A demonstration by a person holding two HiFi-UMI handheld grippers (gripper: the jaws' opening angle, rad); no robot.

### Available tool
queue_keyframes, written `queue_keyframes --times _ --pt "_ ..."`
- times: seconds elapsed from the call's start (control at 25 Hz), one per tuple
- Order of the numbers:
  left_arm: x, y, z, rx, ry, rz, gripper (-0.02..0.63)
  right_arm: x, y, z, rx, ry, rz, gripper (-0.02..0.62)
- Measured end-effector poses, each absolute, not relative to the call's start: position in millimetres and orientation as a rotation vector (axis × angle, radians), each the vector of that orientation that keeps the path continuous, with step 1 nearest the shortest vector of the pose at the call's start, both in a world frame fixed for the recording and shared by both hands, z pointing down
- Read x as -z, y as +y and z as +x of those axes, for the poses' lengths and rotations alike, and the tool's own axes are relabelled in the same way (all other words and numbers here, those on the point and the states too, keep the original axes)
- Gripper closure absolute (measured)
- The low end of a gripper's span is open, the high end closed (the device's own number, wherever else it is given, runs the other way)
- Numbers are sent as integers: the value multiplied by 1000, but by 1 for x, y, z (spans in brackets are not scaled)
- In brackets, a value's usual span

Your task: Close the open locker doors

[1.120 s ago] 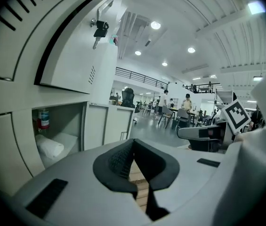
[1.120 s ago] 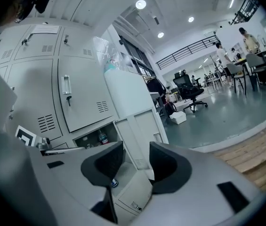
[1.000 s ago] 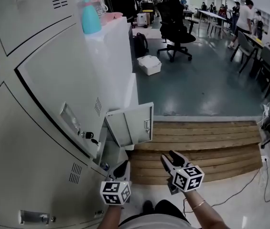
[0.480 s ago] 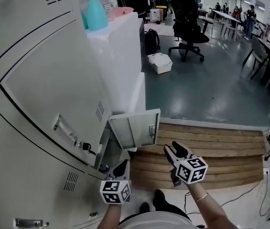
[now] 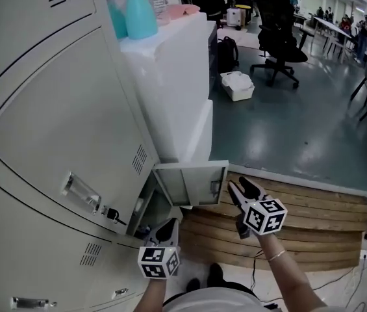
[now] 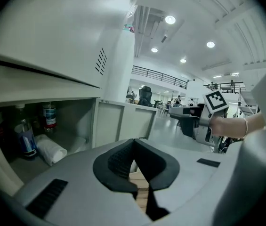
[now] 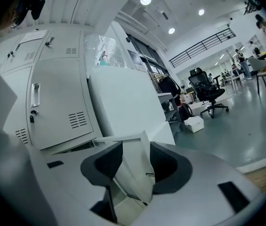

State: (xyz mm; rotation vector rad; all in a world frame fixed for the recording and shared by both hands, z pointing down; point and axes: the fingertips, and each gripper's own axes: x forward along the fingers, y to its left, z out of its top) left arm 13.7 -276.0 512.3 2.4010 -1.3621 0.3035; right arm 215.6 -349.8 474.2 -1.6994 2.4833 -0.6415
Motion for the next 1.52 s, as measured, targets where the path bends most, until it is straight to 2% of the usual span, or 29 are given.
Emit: queue_keyframes --times 0.28,0.64,1.08,1.52 --pt "-518 -283 10 -321 -1418 2350 586 -474 -391 210 630 2567 -1618 388" --pt "-528 -282 -4 -338 -1482 2275 586 -476 -419 197 607 2652 -1554 385" --pt "-529 -276 -8 -335 -1489 2260 586 -476 -409 194 591 2711 -1499 422" --pt "-528 -248 -13 -318 -1462 2285 586 -478 -342 174 579 2703 -1493 451"
